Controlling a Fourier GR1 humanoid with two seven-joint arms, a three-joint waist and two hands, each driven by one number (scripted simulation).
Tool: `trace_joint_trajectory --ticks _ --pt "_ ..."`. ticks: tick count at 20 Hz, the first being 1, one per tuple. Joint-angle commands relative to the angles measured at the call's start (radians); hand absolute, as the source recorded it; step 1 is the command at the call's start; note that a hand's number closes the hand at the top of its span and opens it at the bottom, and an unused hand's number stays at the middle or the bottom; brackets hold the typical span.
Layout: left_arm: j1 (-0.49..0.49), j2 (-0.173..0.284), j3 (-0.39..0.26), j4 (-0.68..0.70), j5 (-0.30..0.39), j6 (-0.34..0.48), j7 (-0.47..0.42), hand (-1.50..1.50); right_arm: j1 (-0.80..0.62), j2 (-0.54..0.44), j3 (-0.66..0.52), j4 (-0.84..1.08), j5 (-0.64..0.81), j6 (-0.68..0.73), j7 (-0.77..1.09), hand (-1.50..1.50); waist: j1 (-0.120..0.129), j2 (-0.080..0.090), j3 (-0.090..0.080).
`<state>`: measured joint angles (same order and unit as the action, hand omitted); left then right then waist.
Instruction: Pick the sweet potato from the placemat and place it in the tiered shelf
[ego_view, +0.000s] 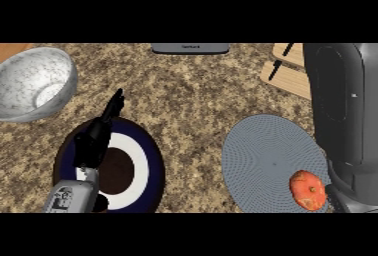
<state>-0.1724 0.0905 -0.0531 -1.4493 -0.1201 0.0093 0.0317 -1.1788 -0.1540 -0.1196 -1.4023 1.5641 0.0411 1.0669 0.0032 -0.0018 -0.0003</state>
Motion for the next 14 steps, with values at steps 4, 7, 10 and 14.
trace_joint_trajectory --ticks 4,7,10,14 --pt "0.049 -0.009 -0.02 -0.058 -0.027 0.018 0.005 0.0 -0.004 -0.104 -0.042 0.053 0.004 0.061 -0.05 1.5 0.004 0.0 0.0" --pt "-0.013 0.006 0.009 0.005 0.001 -0.02 0.014 0.0 0.035 -0.128 -0.061 0.074 -0.013 -0.001 -0.086 1.5 -0.001 0.002 0.0" --pt "-0.007 0.013 0.021 -0.014 0.01 -0.023 0.016 0.0 0.043 -0.134 -0.054 0.211 0.038 -0.131 -0.084 1.5 0.007 0.005 0.0" --pt "-0.027 0.003 0.024 0.022 0.004 -0.017 -0.009 0.0 0.084 -0.136 -0.031 0.299 0.03 -0.249 -0.166 1.5 0.01 0.008 0.0"
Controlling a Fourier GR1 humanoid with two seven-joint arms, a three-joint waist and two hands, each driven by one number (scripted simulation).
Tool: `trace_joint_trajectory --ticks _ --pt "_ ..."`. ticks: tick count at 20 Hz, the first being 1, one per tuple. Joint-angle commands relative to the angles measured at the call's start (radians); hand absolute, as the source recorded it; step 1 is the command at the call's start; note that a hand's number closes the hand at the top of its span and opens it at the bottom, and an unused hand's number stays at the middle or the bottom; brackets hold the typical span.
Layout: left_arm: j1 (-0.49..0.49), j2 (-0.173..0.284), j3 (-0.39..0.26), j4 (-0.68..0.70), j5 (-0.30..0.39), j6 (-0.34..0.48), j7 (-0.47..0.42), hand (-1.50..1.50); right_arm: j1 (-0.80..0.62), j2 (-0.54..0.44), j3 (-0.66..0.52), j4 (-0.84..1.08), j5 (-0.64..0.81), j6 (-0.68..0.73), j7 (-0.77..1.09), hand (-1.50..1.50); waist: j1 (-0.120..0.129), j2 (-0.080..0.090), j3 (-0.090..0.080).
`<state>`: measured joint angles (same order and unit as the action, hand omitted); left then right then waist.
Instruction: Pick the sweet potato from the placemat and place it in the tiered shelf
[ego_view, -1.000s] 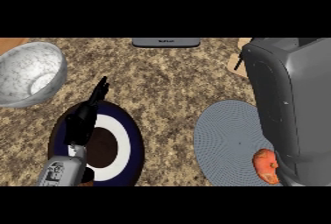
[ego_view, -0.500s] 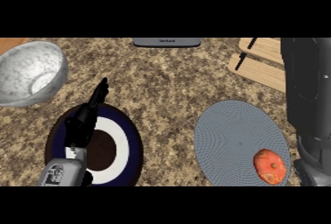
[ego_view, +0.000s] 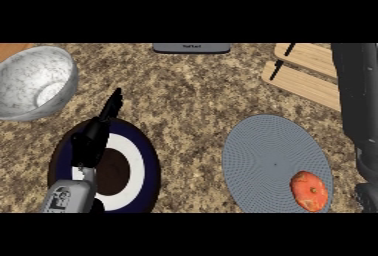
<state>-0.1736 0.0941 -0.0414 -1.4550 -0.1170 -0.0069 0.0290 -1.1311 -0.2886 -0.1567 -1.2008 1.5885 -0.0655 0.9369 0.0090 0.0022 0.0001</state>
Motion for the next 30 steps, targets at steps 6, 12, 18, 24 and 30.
trace_joint_trajectory --ticks 6,12,18,24,30 --pt "-0.007 -0.005 -0.011 0.0 -0.011 -0.005 0.009 0.0 0.007 -0.028 -0.121 0.045 -0.133 -0.338 -0.071 1.5 0.007 0.005 0.002" --pt "-0.023 -0.037 -0.016 0.058 -0.037 0.03 -0.023 0.0 0.038 -0.053 -0.149 0.152 -0.211 -0.492 -0.171 1.5 -0.001 0.002 0.0" --pt "-0.004 -0.029 0.003 0.072 -0.02 0.011 -0.055 0.0 0.022 -0.109 -0.165 0.262 -0.278 -0.519 -0.242 1.5 0.0 0.001 0.0" --pt "0.037 -0.005 -0.006 -0.027 -0.014 -0.012 0.0 0.0 0.103 -0.165 -0.176 0.256 -0.071 -0.453 -0.003 -1.5 -0.005 -0.003 -0.001" --pt "0.002 -0.023 -0.005 -0.012 -0.032 0.012 0.028 0.0 0.165 -0.138 -0.2 0.129 -0.145 -0.459 0.005 -1.5 -0.008 -0.004 0.0"
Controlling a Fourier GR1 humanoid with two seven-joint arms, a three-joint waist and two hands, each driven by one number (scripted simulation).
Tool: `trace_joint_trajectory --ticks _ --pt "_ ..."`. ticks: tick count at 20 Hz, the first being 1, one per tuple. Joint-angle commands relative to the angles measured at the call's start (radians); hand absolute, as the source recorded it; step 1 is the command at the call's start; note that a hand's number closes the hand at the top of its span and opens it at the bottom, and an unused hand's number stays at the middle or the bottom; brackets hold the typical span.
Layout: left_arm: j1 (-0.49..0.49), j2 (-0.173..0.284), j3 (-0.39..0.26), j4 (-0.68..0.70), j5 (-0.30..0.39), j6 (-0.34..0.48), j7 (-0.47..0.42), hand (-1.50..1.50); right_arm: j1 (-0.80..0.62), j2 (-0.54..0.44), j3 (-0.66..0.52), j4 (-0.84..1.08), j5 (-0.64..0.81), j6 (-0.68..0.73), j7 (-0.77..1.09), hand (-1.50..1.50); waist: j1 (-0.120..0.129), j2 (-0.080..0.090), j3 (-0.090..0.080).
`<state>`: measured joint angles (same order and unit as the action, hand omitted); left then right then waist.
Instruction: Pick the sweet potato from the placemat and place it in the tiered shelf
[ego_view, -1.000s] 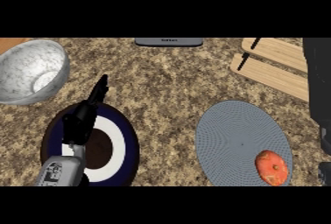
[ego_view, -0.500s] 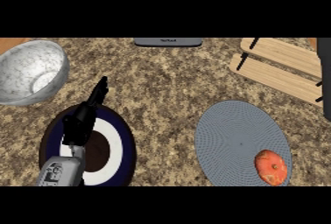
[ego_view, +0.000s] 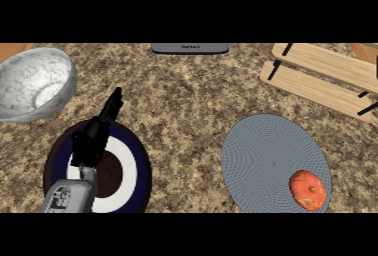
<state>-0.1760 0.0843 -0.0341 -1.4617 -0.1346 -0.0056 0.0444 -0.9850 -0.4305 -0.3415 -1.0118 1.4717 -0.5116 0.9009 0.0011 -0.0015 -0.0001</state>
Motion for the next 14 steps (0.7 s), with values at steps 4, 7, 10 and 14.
trace_joint_trajectory --ticks 4,7,10,14 --pt "0.003 0.008 0.008 0.023 -0.013 0.0 -0.012 0.0 0.047 0.043 -0.005 -0.198 -0.074 0.017 0.05 -1.5 -0.008 -0.003 0.0" --pt "0.035 0.009 0.003 -0.047 0.003 -0.013 0.011 0.0 0.062 0.011 -0.049 -0.153 -0.174 -0.048 -0.036 -1.5 0.002 0.0 0.0" --pt "0.0 0.001 0.019 0.057 -0.007 -0.002 -0.071 0.0 0.022 0.043 -0.017 -0.239 -0.195 0.019 0.006 -1.5 -0.004 0.0 0.0" --pt "-0.011 -0.019 0.0 -0.002 -0.018 0.015 0.013 0.0 0.005 0.034 0.0 -0.274 -0.206 0.022 0.021 -1.5 -0.002 0.0 0.0"
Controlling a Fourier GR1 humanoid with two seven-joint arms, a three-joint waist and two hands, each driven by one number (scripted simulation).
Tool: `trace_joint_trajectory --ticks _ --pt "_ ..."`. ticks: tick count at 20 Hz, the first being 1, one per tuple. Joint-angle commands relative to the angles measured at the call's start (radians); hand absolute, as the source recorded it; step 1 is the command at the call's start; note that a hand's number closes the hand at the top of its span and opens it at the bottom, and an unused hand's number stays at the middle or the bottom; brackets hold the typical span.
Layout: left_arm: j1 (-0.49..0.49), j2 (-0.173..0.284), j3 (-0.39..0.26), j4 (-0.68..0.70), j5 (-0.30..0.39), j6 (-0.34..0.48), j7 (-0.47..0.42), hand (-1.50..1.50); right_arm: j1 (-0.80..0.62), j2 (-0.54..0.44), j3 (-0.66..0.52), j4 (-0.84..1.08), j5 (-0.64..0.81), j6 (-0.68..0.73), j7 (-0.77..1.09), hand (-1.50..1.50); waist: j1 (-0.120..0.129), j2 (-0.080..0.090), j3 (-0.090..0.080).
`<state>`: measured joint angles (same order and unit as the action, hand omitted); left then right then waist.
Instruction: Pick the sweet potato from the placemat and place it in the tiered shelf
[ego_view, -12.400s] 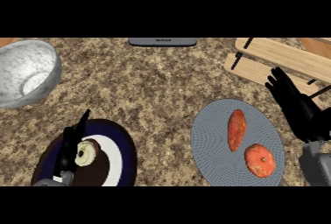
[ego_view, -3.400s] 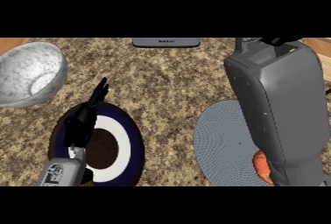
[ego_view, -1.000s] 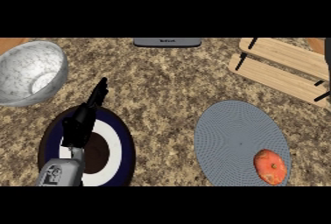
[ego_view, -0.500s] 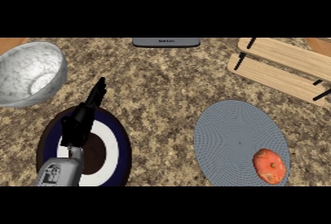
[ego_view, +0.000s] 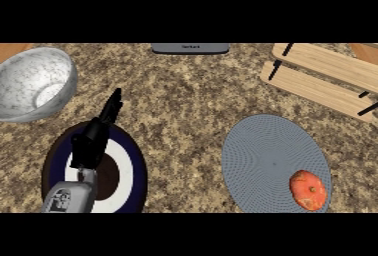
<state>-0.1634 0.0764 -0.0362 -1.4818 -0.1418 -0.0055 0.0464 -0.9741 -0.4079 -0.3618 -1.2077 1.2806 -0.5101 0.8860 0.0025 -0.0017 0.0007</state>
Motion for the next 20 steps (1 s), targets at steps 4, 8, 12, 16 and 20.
trace_joint_trajectory --ticks 4,8,12,16,20 --pt "0.006 -0.002 -0.003 0.058 -0.01 -0.007 -0.061 0.0 -0.043 -0.017 -0.049 -0.135 -0.061 -0.078 0.03 -1.5 -0.007 0.0 -0.001" --pt "-0.014 0.026 0.031 0.017 0.03 -0.034 0.011 0.0 -0.052 -0.059 -0.098 -0.272 -0.014 -0.045 0.107 -1.5 -0.014 -0.005 -0.001" --pt "0.011 0.008 0.009 0.011 -0.002 -0.007 0.02 0.0 -0.03 -0.11 -0.159 -0.429 -0.012 0.134 0.204 -1.5 -0.023 -0.009 -0.001" --pt "0.042 0.018 0.047 0.068 0.022 -0.01 -0.075 0.0 0.086 -0.108 -0.256 -0.579 -0.086 0.307 0.266 -1.5 -0.049 -0.013 -0.002" --pt "0.083 0.003 0.009 0.005 -0.007 0.006 -0.059 0.0 0.142 -0.131 -0.308 -0.754 -0.13 0.54 0.329 -1.5 -0.051 -0.019 -0.002"
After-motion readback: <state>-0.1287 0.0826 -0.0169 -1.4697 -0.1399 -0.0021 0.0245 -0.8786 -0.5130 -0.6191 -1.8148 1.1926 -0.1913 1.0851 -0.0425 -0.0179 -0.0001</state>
